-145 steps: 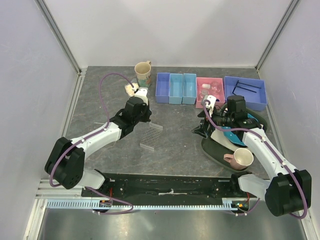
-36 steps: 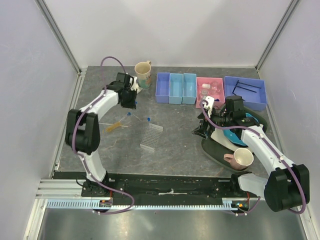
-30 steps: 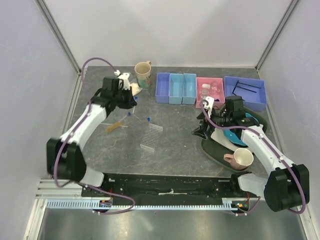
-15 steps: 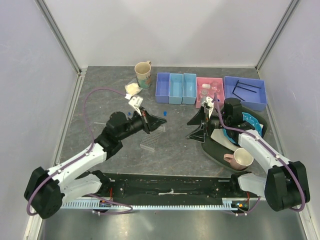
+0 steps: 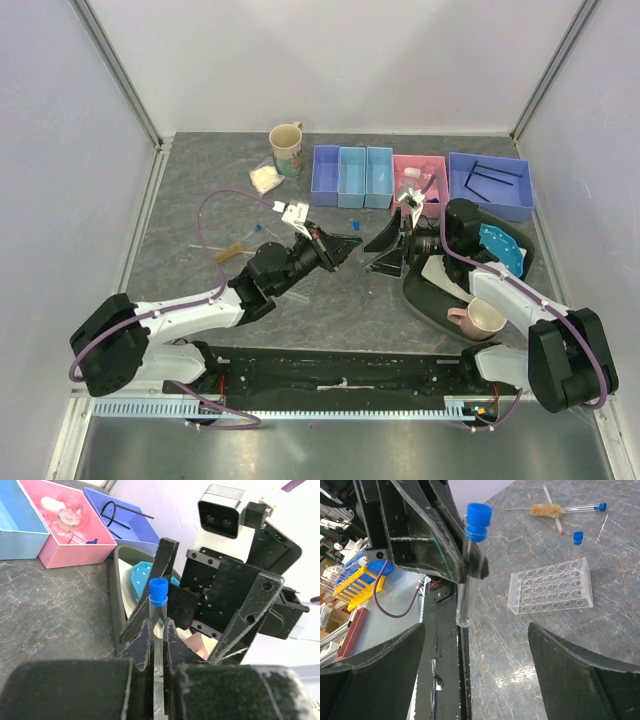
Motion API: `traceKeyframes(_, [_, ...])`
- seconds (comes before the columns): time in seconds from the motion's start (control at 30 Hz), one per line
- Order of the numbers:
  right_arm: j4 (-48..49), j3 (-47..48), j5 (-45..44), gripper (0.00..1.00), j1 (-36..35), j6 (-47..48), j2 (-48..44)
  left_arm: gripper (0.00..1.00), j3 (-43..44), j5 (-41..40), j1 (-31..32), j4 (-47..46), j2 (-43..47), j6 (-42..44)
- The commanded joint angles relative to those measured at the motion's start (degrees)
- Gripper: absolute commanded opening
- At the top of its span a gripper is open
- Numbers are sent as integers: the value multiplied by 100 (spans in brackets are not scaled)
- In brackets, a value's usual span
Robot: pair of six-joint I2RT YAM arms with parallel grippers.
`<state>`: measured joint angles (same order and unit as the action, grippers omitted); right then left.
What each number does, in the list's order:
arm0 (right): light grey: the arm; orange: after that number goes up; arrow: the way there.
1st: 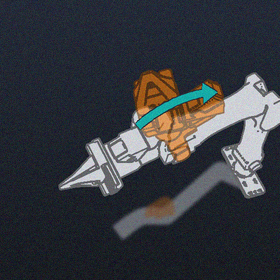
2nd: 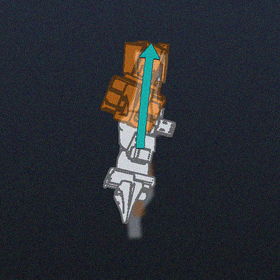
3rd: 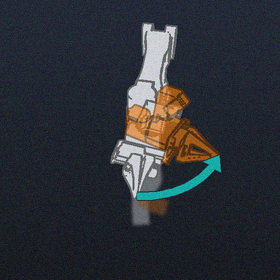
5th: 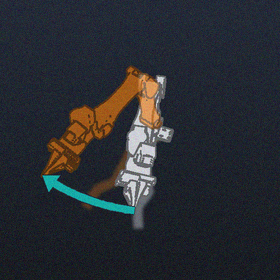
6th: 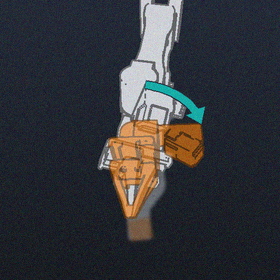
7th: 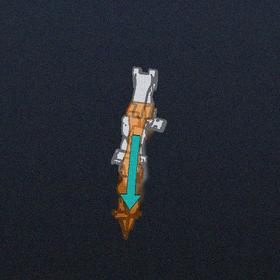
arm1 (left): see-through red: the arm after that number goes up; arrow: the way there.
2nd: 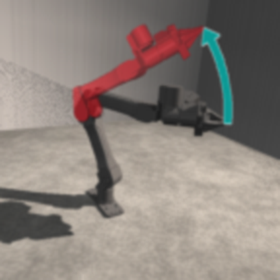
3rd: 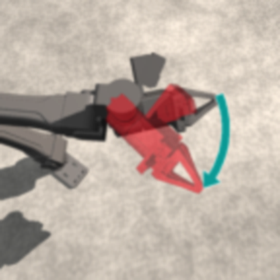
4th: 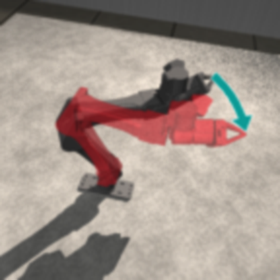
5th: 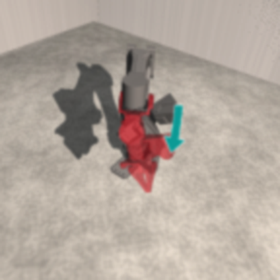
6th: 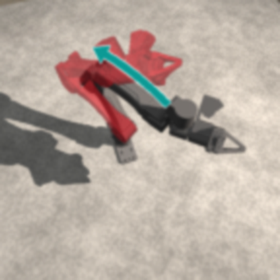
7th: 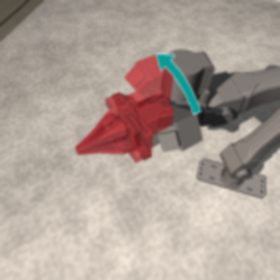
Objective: Organize the chemistry lab equipment
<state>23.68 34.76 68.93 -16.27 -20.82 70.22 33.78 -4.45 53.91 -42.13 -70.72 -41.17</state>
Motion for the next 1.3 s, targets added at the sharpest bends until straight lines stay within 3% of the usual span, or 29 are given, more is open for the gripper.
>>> traceKeyframes(0.0, [541,-22,-37,87,-60,-405,-17,2,269,-601,119,-586,-188,-137])
traceKeyframes(0.23, [550,-22,-107,56,-78,-441,27,2,357,-584,234,-709,-425,-199])
traceKeyframes(0.4, [532,-14,-134,49,-78,-423,71,2,366,-522,287,-770,-487,-251])
traceKeyframes(0.5, [454,4,-142,39,-78,-336,97,2,366,-496,287,-779,-504,-251])
traceKeyframes(0.63, [225,83,-134,17,-78,-107,124,2,357,-452,304,-779,-522,-260])
traceKeyframes(0.7, [-55,127,-134,12,-78,77,115,2,357,-443,304,-692,-513,-251])
traceKeyframes(0.73, [-161,179,-134,10,-69,269,115,6,366,-443,296,-630,-487,-251])
traceKeyframes(0.77, [-258,197,-134,9,-78,358,115,20,375,-434,296,-552,-469,-251])
traceKeyframes(0.83, [-548,276,-125,6,-78,760,89,37,410,-408,287,-254,-373,-251])
traceKeyframes(0.87, [-749,337,-116,6,-78,1016,80,54,410,-390,287,-139,-329,-243])
traceKeyframes(0.97, [-2329,750,-213,3,-78,2777,10,80,629,-259,208,844,-57,-330])
traceKeyframes(1.0, [-2890,812,-265,3,-87,3046,-16,83,726,-215,155,1221,13,-313])
traceKeyframes(1.17, [-3624,918,-520,3,-122,3971,-183,96,1200,172,-117,2969,479,-181])
traceKeyframes(1.27, [-3809,936,-555,3,-183,4331,-236,96,1446,733,-398,3595,550,-120])
